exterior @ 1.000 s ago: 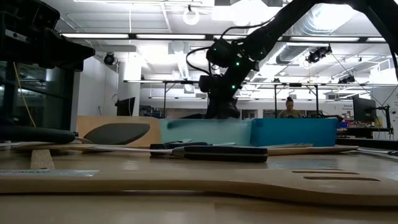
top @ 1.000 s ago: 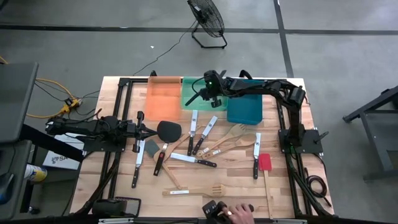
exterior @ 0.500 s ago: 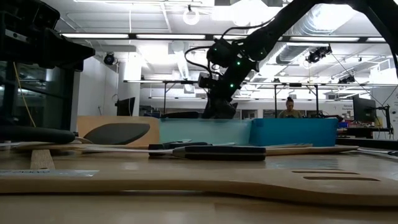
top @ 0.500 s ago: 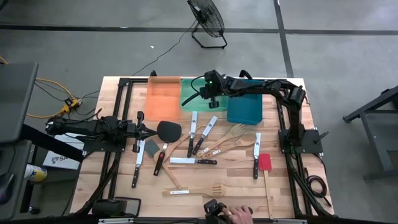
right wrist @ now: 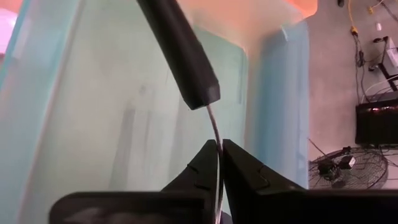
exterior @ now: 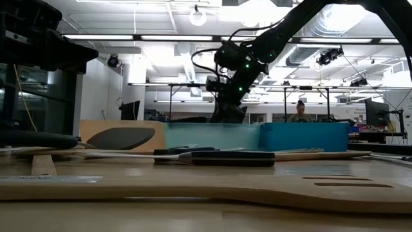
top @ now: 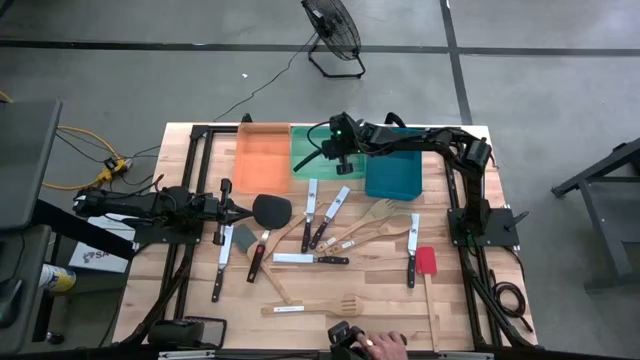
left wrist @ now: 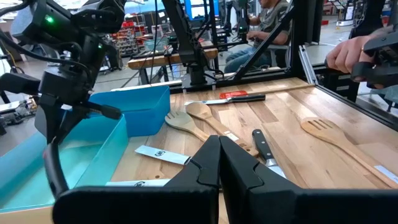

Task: Pick & Place Kitchen Items
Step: Put the right black spatula into the green bin, then put the brown serving spoon into the blue bin

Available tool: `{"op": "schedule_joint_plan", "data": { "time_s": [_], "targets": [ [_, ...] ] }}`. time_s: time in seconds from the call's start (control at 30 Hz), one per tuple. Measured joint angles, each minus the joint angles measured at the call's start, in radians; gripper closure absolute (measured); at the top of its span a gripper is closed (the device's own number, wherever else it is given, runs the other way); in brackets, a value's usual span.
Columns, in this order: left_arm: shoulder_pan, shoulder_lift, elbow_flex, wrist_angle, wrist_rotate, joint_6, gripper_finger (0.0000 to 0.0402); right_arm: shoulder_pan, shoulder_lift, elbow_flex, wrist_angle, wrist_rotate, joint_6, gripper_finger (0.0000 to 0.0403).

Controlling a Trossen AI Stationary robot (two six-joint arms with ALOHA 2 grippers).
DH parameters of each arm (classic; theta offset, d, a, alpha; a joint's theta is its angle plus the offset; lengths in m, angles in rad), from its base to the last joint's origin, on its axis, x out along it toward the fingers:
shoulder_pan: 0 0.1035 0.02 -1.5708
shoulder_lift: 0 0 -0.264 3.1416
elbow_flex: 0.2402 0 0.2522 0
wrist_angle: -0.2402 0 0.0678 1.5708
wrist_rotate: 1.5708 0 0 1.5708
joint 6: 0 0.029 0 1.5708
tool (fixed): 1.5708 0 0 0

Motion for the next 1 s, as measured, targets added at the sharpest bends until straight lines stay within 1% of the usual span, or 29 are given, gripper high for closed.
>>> {"op": "schedule_joint_plan", "data": {
  "time_s": [0.23, 0.43, 0.6, 0.73, 0.87, 1.0],
  "targets": [
    [0.0, 0.0, 0.0, 0.0, 0.0, 0.0, 0.0402, 0.0, 0.0, 0.0, -0.014, 0.005, 0.009, 0.0342],
    [0.0, 0.0, 0.0, 0.0, 0.0, 0.0, 0.0402, 0.0, 0.0, 0.0, -0.013, 0.019, 0.075, 0.032],
    [0.0, 0.0, 0.0, 0.0, 0.0, 0.0, 0.0402, 0.001, -0.028, 0.0, -0.013, 0.03, 0.152, 0.0305],
    [0.0, 0.0, 0.0, 0.0, 0.0, 0.0, 0.0402, 0.002, -0.067, 0.0, -0.014, 0.045, 0.247, 0.0289],
    [0.0, 0.0, 0.0, 0.0, 0.0, 0.0, 0.0402, 0.005, -0.12, 0.001, -0.019, 0.074, 0.402, 0.0266],
    [0.0, 0.0, 0.0, 0.0, 0.0, 0.0, 0.0402, 0.005, -0.182, 0.001, -0.111, 0.063, 0.542, 0.0242]
  ]
}}
